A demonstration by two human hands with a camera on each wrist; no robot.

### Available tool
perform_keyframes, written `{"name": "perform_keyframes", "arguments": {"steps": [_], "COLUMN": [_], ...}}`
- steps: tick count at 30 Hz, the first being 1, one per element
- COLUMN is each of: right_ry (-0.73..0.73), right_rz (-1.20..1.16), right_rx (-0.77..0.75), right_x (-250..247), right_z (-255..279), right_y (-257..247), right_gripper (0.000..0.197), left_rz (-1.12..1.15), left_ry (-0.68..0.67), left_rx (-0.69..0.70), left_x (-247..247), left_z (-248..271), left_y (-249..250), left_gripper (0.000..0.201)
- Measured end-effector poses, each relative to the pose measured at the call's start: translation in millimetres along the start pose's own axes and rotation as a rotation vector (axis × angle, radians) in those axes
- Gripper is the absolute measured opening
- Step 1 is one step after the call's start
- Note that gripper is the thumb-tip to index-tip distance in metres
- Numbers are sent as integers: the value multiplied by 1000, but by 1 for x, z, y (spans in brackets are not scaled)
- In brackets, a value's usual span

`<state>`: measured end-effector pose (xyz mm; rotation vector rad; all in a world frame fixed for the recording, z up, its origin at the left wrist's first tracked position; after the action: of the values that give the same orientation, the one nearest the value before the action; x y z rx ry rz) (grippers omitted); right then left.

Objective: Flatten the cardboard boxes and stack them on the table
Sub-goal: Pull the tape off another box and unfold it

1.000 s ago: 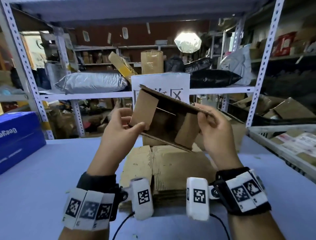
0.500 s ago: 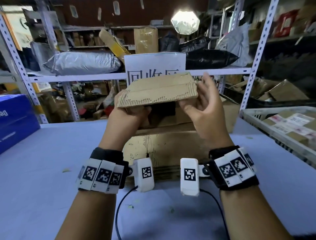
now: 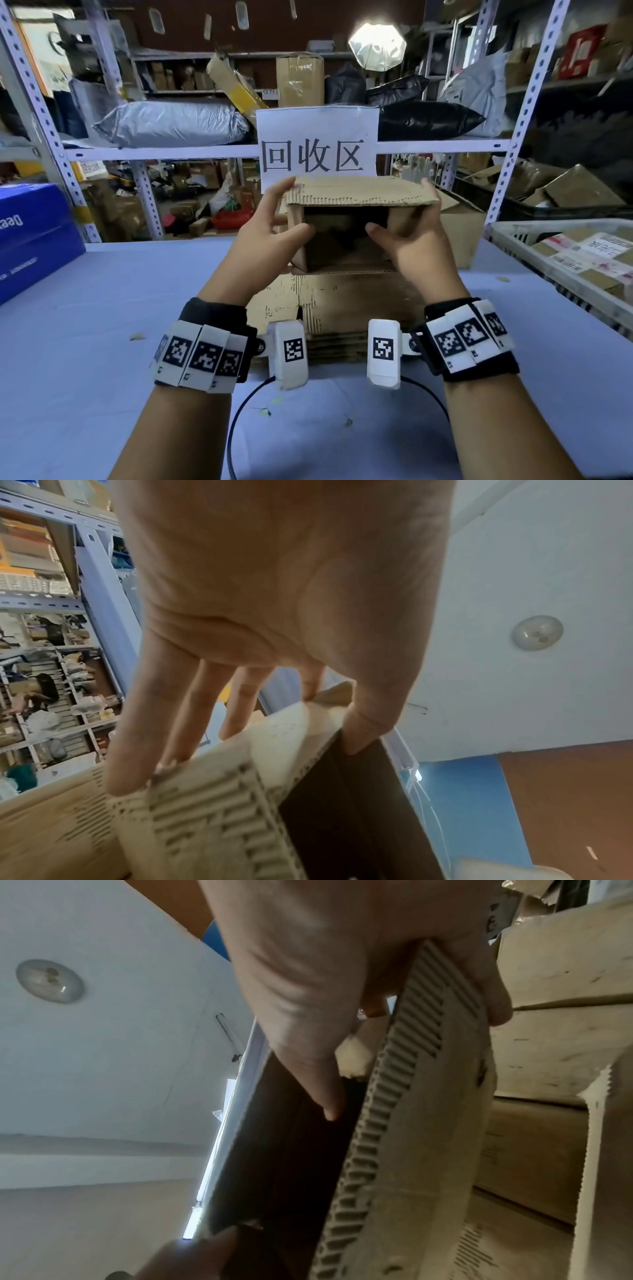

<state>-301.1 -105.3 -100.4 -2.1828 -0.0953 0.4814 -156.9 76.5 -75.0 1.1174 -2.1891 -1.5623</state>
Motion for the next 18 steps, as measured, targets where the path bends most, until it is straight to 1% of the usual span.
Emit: {"name": "perform_keyframes", "arguments": {"steps": [4, 5, 8, 10, 14, 18], "right_ry": [117, 139, 159, 136, 66, 14], "right_rz": [76, 104, 100, 45, -129, -245], "right_rx": [-62, -81, -91, -91, -142, -167], "right_x": [-1, -2, -3, -5, -7, -6], "right_z": [2, 3, 7, 8, 8, 5], "right_y": [-1, -1, -4, -6, -11, -13], "right_gripper": [119, 116, 92, 84, 67, 51], "left_rz": [42, 49, 81, 101, 116, 122], "left_ry": [-73, -82, -80, -61, 57, 113], "left_rx": [32, 38, 54, 52, 27, 10], "left_x": [3, 3, 2, 0, -6, -10], "left_z": [2, 2, 1, -1, -3, -4], "left_y": [3, 3, 2, 1, 0, 0], "left_gripper": [68, 69, 66, 66, 69, 70]}}
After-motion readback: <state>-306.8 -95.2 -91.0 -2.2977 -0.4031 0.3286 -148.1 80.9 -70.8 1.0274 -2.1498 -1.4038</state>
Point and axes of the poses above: each hand's wrist, its own z-axis away from the middle knuckle, its own x-axis out of the palm, y = z × x, the point moved 1 cm from there along -z, towards the middle knuckle, and after that the axes turned 6 degrees about z, right-handed, at the moved point
